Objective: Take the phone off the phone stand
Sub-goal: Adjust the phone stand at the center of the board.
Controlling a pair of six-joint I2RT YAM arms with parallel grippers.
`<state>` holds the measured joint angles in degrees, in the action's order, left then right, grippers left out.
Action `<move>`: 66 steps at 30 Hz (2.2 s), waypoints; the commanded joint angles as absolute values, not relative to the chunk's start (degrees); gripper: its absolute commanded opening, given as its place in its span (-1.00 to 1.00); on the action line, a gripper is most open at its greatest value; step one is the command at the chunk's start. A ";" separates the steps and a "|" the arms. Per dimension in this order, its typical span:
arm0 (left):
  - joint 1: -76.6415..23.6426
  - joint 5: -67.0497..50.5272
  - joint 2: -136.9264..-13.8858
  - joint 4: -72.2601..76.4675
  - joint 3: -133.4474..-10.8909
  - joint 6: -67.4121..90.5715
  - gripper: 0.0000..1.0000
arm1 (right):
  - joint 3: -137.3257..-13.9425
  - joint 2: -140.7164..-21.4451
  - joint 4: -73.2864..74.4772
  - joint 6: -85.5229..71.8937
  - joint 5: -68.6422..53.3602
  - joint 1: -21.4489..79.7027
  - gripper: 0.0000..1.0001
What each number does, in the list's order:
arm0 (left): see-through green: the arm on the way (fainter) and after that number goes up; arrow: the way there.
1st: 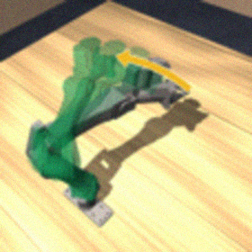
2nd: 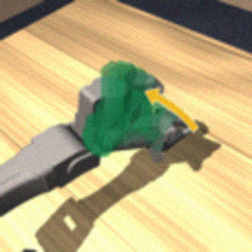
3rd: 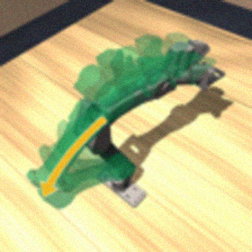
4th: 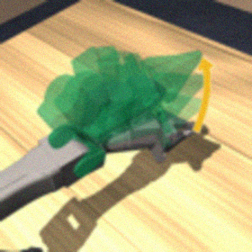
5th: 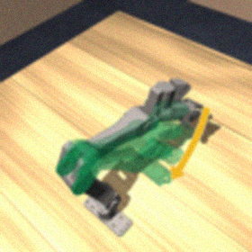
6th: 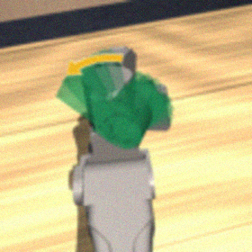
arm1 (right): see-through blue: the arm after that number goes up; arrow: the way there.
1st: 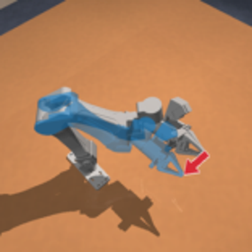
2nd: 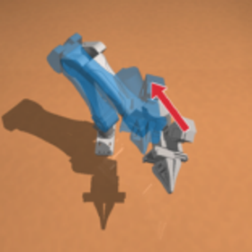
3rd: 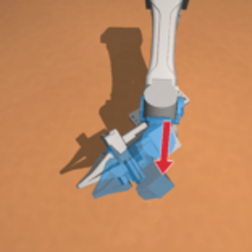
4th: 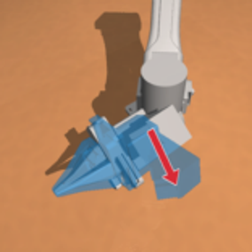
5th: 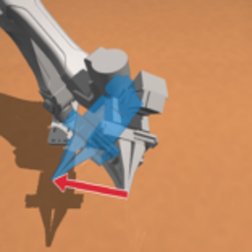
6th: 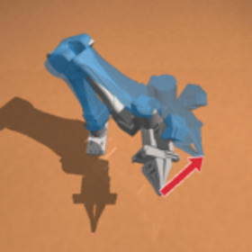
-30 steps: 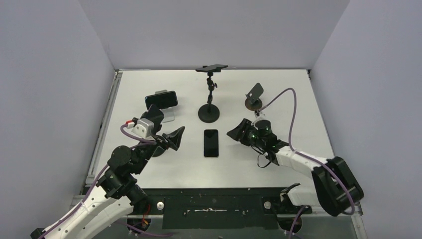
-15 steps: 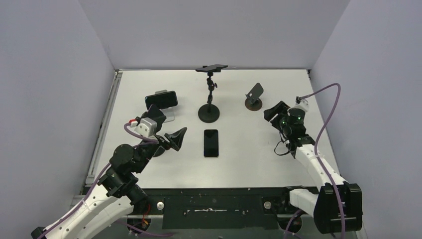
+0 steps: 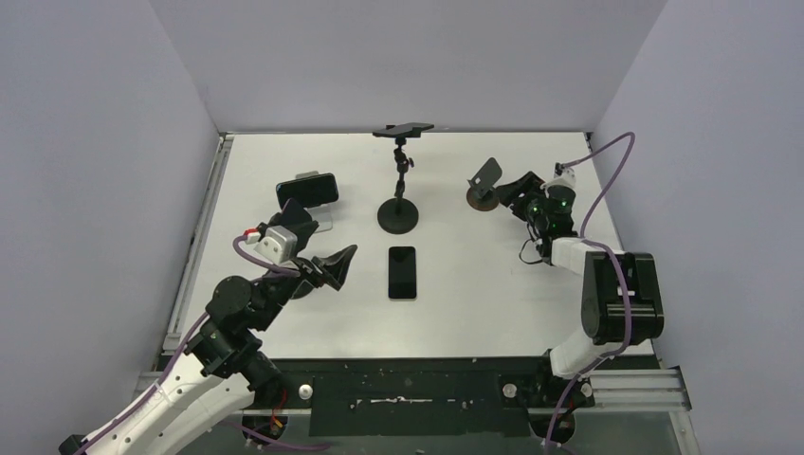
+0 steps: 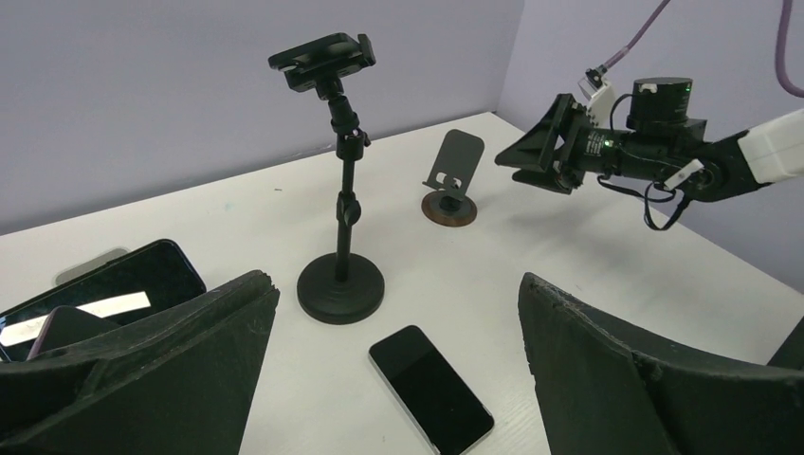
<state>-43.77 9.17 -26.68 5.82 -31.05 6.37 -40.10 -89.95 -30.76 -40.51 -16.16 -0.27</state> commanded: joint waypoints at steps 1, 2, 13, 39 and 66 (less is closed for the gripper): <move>-43.49 7.93 -25.99 8.13 -31.59 6.50 0.95 | -45.76 -94.98 -44.25 -37.83 -24.18 -1.97 0.18; -43.36 7.80 -25.81 8.31 -31.43 6.44 0.95 | -46.26 -96.04 -45.35 -37.68 -25.08 -2.03 0.18; -42.96 6.43 -27.19 8.85 -31.38 6.51 0.95 | -55.27 -105.81 -43.56 -36.10 -31.38 -2.49 0.03; -41.85 2.79 -27.25 10.69 -30.67 8.30 0.95 | -82.98 -118.80 -21.92 -3.69 -63.31 -0.50 -1.00; -41.35 0.00 -29.93 12.20 -30.50 8.88 0.95 | -93.70 -125.68 -2.10 6.36 -59.78 -3.21 -0.32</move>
<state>-41.80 1.15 -29.78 9.26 -30.22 8.62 -95.35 -125.25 3.05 8.45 -60.03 -1.58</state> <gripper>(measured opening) 0.974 0.256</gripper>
